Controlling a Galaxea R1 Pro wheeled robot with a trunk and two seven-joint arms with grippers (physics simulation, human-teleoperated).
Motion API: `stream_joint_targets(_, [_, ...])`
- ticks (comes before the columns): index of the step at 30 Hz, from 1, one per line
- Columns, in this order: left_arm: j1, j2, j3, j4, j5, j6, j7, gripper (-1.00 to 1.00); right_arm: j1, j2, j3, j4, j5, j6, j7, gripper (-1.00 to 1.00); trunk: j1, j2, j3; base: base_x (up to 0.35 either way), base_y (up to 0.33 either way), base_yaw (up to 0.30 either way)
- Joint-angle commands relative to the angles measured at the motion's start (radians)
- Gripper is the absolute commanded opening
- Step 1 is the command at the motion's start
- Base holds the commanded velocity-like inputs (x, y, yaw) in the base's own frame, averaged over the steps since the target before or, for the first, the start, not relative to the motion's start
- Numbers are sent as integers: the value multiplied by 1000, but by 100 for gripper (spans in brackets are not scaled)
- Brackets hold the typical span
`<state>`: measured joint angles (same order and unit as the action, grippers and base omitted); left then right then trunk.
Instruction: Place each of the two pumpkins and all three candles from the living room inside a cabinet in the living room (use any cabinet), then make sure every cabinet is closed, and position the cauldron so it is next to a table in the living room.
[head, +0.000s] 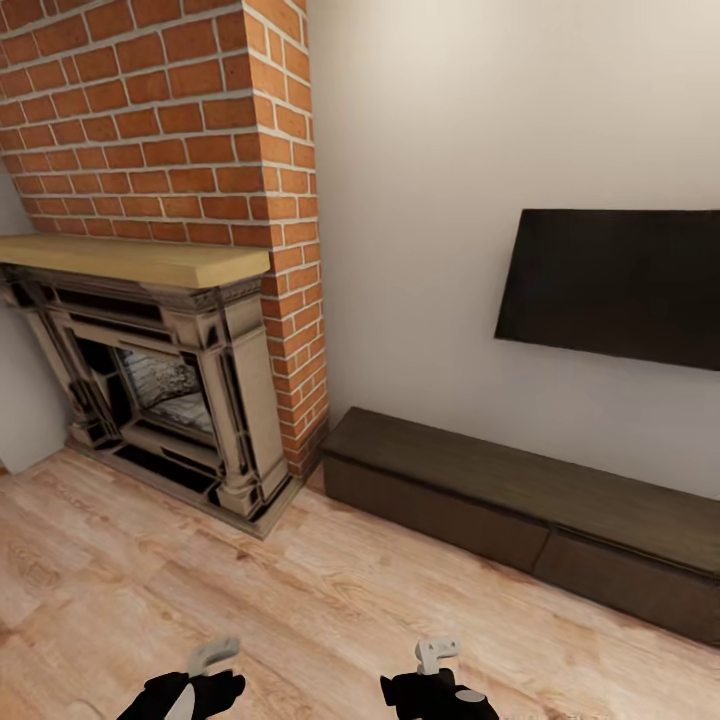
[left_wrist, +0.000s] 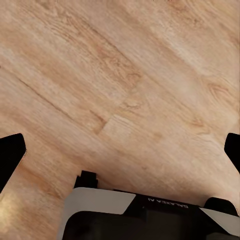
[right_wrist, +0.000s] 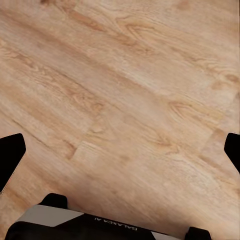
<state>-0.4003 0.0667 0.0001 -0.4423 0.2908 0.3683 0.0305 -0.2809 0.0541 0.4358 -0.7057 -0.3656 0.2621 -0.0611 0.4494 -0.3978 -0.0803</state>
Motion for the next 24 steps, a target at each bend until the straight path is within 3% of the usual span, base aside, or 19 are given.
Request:
stream_joint_targets(1, [0,0,0,-2,9,6,3,100,-1,0,4,-1,-9,4,-6,100,1,-2,-2,0,284,-274])
stream_joint_targets(15, [0,-1,-2,-4,7,6,3,100,-1,0,4,-1,-9,4,-6,100,1,-2,-2,0,267,-274])
stream_joint_targets(24, [0,-1,-2,-6,7,6,3,100,-1,0,4,-1,-9,3,-6,100,1,-2,-2,0,91,-274])
